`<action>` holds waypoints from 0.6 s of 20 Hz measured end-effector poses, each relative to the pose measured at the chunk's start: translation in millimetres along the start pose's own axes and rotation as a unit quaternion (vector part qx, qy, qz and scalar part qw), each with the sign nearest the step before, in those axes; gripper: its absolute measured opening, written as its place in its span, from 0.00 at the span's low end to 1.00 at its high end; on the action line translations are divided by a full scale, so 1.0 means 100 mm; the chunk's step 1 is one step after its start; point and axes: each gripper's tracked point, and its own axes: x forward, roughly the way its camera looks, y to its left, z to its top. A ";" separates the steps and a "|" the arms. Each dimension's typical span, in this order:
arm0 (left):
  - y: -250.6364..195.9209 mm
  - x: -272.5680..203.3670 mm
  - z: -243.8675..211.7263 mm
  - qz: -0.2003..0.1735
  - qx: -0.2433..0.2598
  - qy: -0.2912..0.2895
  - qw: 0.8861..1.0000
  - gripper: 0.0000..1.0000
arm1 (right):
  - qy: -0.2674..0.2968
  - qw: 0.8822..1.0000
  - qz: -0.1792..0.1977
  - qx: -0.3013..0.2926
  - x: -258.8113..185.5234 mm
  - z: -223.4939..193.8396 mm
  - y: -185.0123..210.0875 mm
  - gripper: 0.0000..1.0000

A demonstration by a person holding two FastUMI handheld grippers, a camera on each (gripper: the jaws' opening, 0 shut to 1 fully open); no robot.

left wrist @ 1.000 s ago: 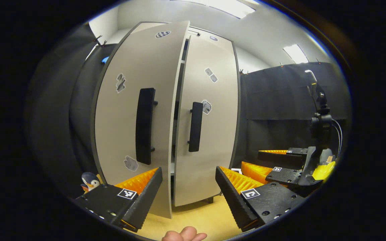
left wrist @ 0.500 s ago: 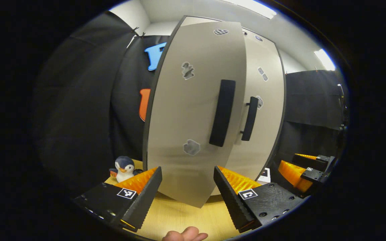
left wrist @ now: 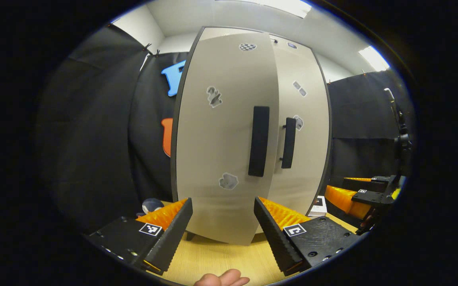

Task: Grab one shoe with the right hand and put it into the shoe cabinet, grab the other shoe with the left hand and put it into the shoe cabinet; then close the right door with the right hand and the left door with the left hand.

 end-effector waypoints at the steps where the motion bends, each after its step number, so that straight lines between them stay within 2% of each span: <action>1: -0.08 -0.01 0.07 -0.007 0.012 -0.009 1.000 0.95 | -0.024 1.000 -0.001 -0.001 -0.04 0.11 -0.01 0.91; 3: -0.15 -0.03 0.13 -0.013 0.033 -0.021 0.999 0.95 | -0.046 0.999 -0.008 -0.001 -0.06 0.20 -0.04 0.91; 7: -0.29 -0.03 0.10 -0.026 0.040 -0.018 0.999 0.96 | -0.014 1.000 -0.018 0.000 -0.02 0.06 -0.09 0.91; 10: -0.22 -0.01 0.14 -0.007 0.052 -0.018 0.998 0.96 | -0.026 0.999 -0.019 -0.016 -0.04 0.11 -0.12 0.91; 12: -0.16 0.02 0.07 0.014 0.071 0.004 0.997 0.96 | -0.034 0.999 -0.016 -0.025 -0.06 0.13 -0.10 0.91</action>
